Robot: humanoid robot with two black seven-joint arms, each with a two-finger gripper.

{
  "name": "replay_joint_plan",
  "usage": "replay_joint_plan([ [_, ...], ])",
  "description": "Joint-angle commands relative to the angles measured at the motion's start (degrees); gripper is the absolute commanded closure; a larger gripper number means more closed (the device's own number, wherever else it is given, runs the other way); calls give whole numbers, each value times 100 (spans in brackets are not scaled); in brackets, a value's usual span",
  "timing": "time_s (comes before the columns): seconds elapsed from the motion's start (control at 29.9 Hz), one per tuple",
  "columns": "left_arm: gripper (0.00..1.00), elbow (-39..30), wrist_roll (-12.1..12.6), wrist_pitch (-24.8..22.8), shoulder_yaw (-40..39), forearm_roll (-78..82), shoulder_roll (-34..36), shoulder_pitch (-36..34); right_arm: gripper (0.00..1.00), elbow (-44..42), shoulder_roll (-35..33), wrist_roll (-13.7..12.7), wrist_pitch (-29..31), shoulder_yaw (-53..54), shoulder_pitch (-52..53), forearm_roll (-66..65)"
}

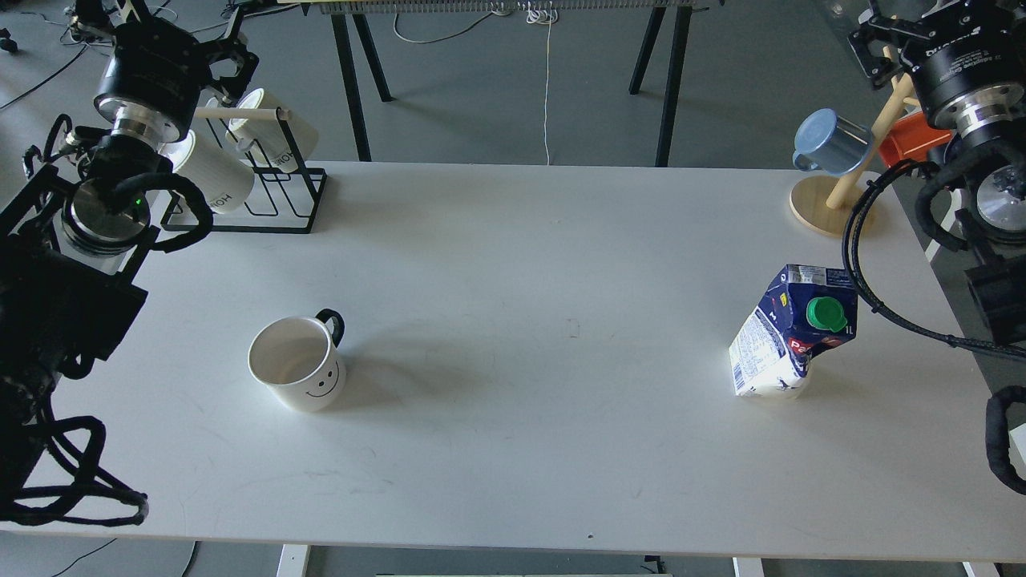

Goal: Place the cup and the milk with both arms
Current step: 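Move the left gripper from the mug rack down toward the white mug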

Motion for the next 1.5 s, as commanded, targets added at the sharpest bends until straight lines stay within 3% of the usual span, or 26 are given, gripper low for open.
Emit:
replay_joint_plan([
  [0.0, 0, -33, -10, 2, 10, 8, 28, 18, 1, 16, 0, -9, 0, -34, 2, 0],
  [0.23, 0, -60, 87, 38, 211, 26, 133, 27, 1, -28, -9, -18, 0, -51, 20, -9],
  [0.4, 0, -569, 17, -266, 1388, 280, 1142, -87, 1, -19, -18, -18, 0, -51, 11, -18],
  [0.53, 1, -639, 8, -266, 1575, 1394, 1460, -228, 1, -1, -26, -17, 0, -60, -15, -18],
  [0.6, 1, -963, 8, -266, 1584, 2071, 1662, -211, 1, 16, -26, -18, 0, -78, -33, -18],
  [0.8, 1, -2852, -1, -266, 1891, 4128, 2953, 149, 1, 43, -35, -18, 0, -69, -42, -9],
  [1.14, 3, -4751, -10, -266, 2550, 6291, 4588, 255, 1, 43, -35, 0, 0, -60, -156, -9],
  [1.34, 5, -5149, -10, -266, 2753, 7775, 5020, 255, 1, 183, -53, 0, 0, -16, -165, -9],
  [1.47, 5, -5149, -168, -266, 2875, 8769, 4985, 316, 1, 236, -62, 0, 0, 28, -217, -9],
])
